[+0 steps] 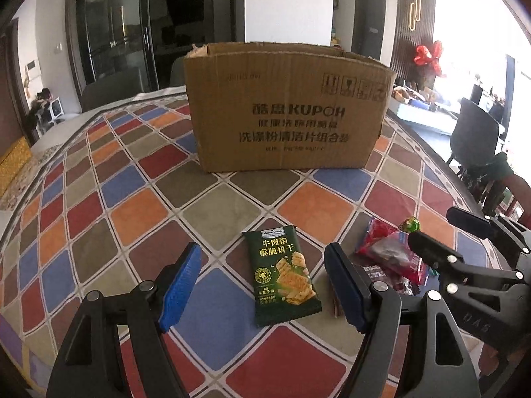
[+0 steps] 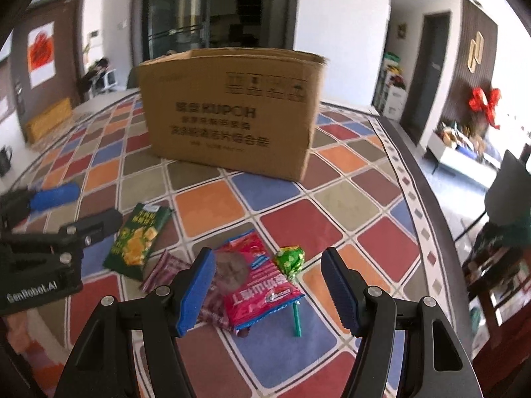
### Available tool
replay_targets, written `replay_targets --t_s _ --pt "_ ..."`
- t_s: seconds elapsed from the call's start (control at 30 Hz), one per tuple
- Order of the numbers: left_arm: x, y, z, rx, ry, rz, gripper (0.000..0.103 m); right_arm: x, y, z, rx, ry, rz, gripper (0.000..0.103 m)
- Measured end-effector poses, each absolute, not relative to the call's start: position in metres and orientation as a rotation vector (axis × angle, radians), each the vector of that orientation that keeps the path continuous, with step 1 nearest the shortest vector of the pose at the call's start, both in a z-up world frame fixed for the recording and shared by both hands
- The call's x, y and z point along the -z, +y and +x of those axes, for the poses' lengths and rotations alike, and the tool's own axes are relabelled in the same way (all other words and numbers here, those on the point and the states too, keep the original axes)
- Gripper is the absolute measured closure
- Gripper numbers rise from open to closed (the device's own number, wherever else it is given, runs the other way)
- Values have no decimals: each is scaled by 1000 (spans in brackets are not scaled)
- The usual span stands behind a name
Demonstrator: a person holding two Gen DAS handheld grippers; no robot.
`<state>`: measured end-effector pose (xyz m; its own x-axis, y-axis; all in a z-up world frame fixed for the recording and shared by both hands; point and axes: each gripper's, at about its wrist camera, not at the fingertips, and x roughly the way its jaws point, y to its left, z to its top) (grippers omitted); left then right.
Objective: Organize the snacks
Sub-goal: 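Grasp the green cracker packet with the left tool while the right tool grasps the second green lollipop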
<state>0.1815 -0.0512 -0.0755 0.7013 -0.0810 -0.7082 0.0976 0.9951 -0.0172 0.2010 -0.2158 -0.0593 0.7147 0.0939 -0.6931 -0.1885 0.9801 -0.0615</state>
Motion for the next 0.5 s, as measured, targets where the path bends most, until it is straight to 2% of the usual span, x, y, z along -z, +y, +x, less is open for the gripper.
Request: replay_targets --t_s 0.33,0.43,0.5 --pt "96 -58 200 88 862 11 28 71 -237 220 -84 805 69 38" --pt "100 -60 203 90 873 18 28 74 -242 225 -69 819 89 48" --pt "102 -61 205 89 874 20 28 78 -243 229 -67 832 106 51"
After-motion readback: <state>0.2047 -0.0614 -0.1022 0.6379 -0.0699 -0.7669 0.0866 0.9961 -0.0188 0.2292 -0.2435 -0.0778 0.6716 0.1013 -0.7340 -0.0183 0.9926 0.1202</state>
